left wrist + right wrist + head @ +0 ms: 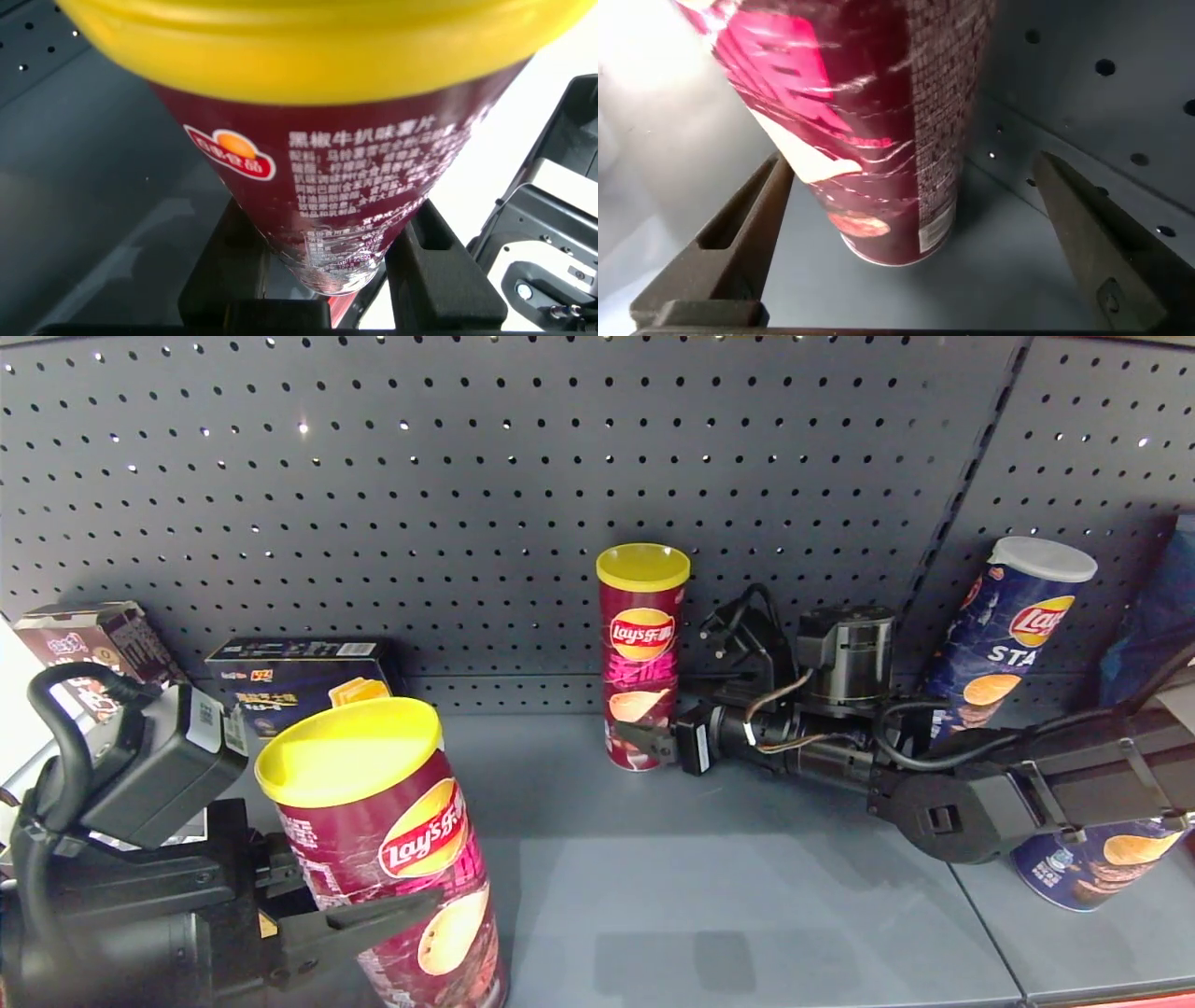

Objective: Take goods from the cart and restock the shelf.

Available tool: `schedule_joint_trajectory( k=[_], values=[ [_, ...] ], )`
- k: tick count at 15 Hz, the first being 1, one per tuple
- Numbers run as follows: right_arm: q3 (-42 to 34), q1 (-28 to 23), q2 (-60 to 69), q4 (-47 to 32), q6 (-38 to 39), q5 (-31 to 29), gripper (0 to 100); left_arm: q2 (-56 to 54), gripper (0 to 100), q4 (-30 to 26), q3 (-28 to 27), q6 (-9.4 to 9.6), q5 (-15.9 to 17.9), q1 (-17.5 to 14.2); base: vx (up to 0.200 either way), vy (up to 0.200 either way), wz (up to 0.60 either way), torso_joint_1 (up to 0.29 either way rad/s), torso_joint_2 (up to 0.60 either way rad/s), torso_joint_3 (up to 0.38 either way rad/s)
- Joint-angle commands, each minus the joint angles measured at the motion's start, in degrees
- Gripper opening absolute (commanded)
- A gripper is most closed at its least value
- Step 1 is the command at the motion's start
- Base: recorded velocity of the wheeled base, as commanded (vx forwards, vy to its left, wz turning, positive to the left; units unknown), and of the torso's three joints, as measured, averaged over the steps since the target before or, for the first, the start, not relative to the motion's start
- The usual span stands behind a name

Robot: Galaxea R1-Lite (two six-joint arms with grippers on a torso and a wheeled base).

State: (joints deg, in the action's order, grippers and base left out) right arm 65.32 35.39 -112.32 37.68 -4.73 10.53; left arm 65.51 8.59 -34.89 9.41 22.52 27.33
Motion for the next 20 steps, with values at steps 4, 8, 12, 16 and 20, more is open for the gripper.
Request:
schedule_joint_trajectory(
  k=[4, 8, 12, 16, 20],
  values=[
    [1.92, 0.03, -1.76, 0.02, -0.02, -0.16, 100, 0.05, 0, 0.28, -0.62, -0.01, -0.02, 0.00, 0.000, 0.000, 0.00, 0.000, 0.00, 0.000],
    [2.53, 0.12, -2.72, 0.11, -0.02, -0.16, 100, 0.05, 0, 1.60, -0.53, -0.09, -0.02, -0.79, 0.000, 0.000, 0.00, 0.000, 0.00, 0.000],
    [3.59, 0.12, -4.66, 1.43, -0.02, -0.25, 0, 0.14, 0, 1.60, -0.53, -0.09, -0.02, -0.79, 0.000, 0.000, 0.00, 0.000, 0.00, 0.000],
    [2.80, 0.12, -4.22, 2.05, 0.07, -0.25, 0, 0.14, 0, 1.60, -0.44, -0.09, -0.02, -0.79, 0.000, 0.000, 0.00, 0.000, 0.00, 0.000],
    [0.51, 0.47, -2.29, 2.13, 0.07, -0.16, 0, 0.23, 0, 1.60, -0.18, -0.09, -0.02, -0.88, 0.000, 0.000, 0.00, 0.000, 0.00, 0.000]
  ],
)
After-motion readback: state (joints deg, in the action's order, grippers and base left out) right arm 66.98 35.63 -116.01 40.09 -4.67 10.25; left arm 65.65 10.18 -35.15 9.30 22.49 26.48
